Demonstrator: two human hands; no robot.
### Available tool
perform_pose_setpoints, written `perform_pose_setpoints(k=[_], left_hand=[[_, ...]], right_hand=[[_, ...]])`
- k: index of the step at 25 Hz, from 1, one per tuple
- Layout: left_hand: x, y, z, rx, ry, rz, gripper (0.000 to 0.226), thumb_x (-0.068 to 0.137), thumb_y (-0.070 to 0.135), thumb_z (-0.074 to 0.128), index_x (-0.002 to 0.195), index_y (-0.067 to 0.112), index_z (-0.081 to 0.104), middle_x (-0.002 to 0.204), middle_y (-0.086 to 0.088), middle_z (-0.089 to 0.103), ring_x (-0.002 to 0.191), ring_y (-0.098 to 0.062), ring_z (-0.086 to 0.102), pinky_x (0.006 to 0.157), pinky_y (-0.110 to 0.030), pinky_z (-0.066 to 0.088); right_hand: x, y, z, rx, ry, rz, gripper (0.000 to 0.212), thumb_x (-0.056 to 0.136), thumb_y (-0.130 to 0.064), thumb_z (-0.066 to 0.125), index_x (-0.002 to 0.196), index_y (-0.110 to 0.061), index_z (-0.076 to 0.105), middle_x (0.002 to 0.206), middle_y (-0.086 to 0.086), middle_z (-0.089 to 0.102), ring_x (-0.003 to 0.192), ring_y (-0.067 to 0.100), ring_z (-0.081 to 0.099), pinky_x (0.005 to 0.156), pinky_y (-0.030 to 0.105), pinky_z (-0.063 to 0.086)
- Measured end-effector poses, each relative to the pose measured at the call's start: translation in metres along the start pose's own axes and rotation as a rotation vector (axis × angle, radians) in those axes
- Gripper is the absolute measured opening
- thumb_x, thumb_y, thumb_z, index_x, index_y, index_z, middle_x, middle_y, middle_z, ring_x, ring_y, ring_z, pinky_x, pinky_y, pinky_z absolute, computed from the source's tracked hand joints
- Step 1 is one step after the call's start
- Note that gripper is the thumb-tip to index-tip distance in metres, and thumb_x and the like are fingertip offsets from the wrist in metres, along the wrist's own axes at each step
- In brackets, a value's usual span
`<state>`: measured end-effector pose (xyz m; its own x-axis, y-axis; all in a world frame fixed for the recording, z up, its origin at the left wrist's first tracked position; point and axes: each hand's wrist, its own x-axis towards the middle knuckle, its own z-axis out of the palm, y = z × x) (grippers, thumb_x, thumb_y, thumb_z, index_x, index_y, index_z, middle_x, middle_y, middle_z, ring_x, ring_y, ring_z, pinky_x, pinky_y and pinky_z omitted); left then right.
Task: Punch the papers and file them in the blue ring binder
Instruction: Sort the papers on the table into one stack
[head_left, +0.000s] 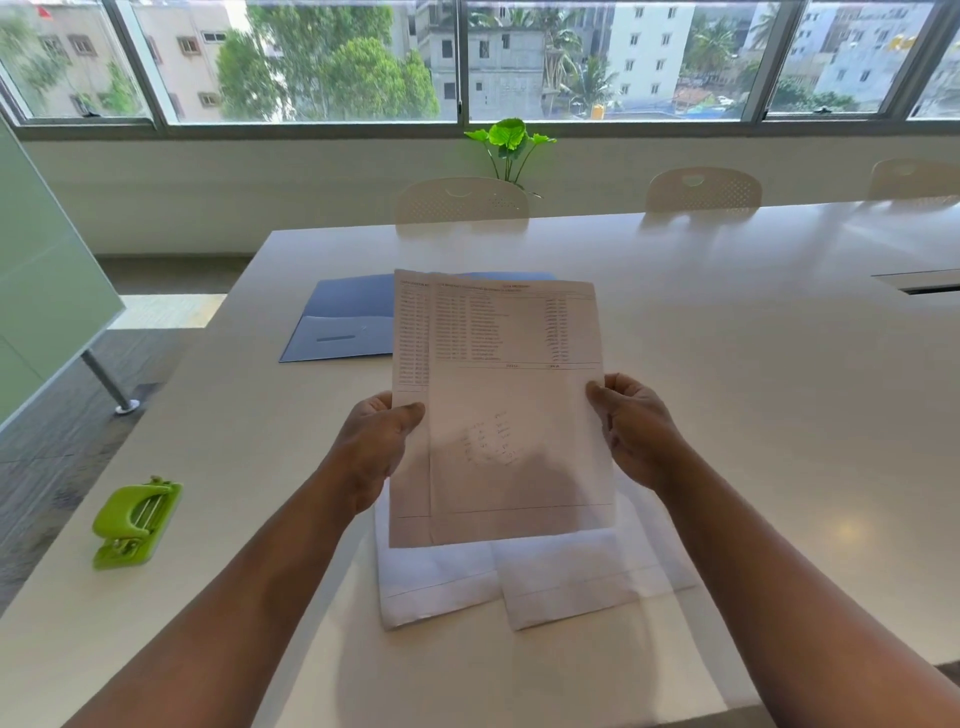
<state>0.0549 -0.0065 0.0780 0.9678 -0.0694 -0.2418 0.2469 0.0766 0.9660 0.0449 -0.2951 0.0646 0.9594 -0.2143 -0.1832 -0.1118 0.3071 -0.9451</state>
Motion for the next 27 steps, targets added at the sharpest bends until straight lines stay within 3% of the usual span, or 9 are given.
perform_pose_setpoints(k=[4, 7, 10, 12, 15, 20, 27], left_hand=[[-0.007, 0.003, 0.007, -0.067, -0.044, 0.067, 0.031, 0.109, 0.031, 0.043, 0.125, 0.021, 0.068, 0.116, -0.005, 0.076, 0.111, -0.03, 0.071, 0.091, -0.049, 0.059], [-0.01, -0.001, 0.008, -0.017, -0.07, 0.096, 0.043, 0.103, 0.057, 0.038, 0.128, 0.035, 0.065, 0.118, 0.0, 0.075, 0.106, -0.028, 0.073, 0.087, -0.052, 0.06], [-0.01, -0.005, 0.008, 0.064, 0.028, 0.14, 0.028, 0.103, 0.041, 0.054, 0.123, 0.025, 0.064, 0.112, 0.001, 0.076, 0.103, -0.032, 0.072, 0.078, -0.047, 0.063], [-0.009, -0.005, 0.007, 0.112, 0.069, 0.196, 0.023, 0.104, 0.035, 0.054, 0.121, 0.024, 0.064, 0.109, 0.004, 0.076, 0.1, -0.029, 0.072, 0.072, -0.039, 0.063], [-0.01, 0.002, 0.005, 0.162, 0.068, 0.313, 0.024, 0.106, 0.035, 0.05, 0.12, 0.024, 0.065, 0.11, 0.005, 0.075, 0.099, -0.023, 0.072, 0.078, -0.039, 0.062], [-0.01, 0.017, 0.003, 0.169, 0.082, 0.515, 0.018, 0.106, 0.028, 0.05, 0.118, 0.025, 0.063, 0.106, 0.012, 0.074, 0.096, -0.011, 0.072, 0.078, -0.029, 0.063], [-0.006, 0.002, 0.004, 0.203, 0.092, 0.487, 0.021, 0.105, 0.026, 0.054, 0.124, 0.022, 0.062, 0.112, 0.007, 0.073, 0.097, -0.016, 0.071, 0.081, -0.035, 0.063]], right_hand=[[0.001, 0.01, 0.011, -0.048, -0.001, -0.007, 0.005, 0.101, -0.013, 0.059, 0.101, -0.008, 0.058, 0.114, 0.025, 0.07, 0.095, 0.034, 0.069, 0.092, 0.055, 0.055], [-0.001, 0.013, 0.021, -0.075, 0.01, -0.063, 0.007, 0.099, -0.008, 0.062, 0.102, -0.008, 0.055, 0.111, 0.023, 0.071, 0.093, 0.034, 0.07, 0.088, 0.055, 0.058], [-0.005, 0.01, 0.031, -0.031, -0.016, -0.136, 0.014, 0.096, -0.001, 0.063, 0.104, -0.009, 0.054, 0.103, 0.017, 0.074, 0.092, 0.031, 0.073, 0.083, 0.048, 0.061], [-0.007, 0.007, 0.034, -0.029, -0.053, -0.18, 0.016, 0.094, 0.0, 0.065, 0.107, -0.009, 0.058, 0.103, 0.014, 0.076, 0.095, 0.031, 0.073, 0.083, 0.046, 0.06], [-0.009, -0.001, 0.038, -0.043, -0.132, -0.265, 0.02, 0.093, 0.001, 0.066, 0.113, -0.004, 0.064, 0.107, 0.013, 0.077, 0.096, 0.029, 0.074, 0.082, 0.041, 0.06], [-0.01, -0.011, 0.04, -0.051, -0.22, -0.354, 0.031, 0.086, -0.011, 0.073, 0.116, -0.008, 0.067, 0.116, 0.014, 0.074, 0.106, 0.035, 0.071, 0.091, 0.048, 0.058], [-0.01, 0.005, 0.038, -0.197, -0.213, -0.29, 0.025, 0.091, -0.002, 0.069, 0.114, -0.013, 0.071, 0.115, 0.011, 0.075, 0.106, 0.035, 0.071, 0.095, 0.054, 0.056]])
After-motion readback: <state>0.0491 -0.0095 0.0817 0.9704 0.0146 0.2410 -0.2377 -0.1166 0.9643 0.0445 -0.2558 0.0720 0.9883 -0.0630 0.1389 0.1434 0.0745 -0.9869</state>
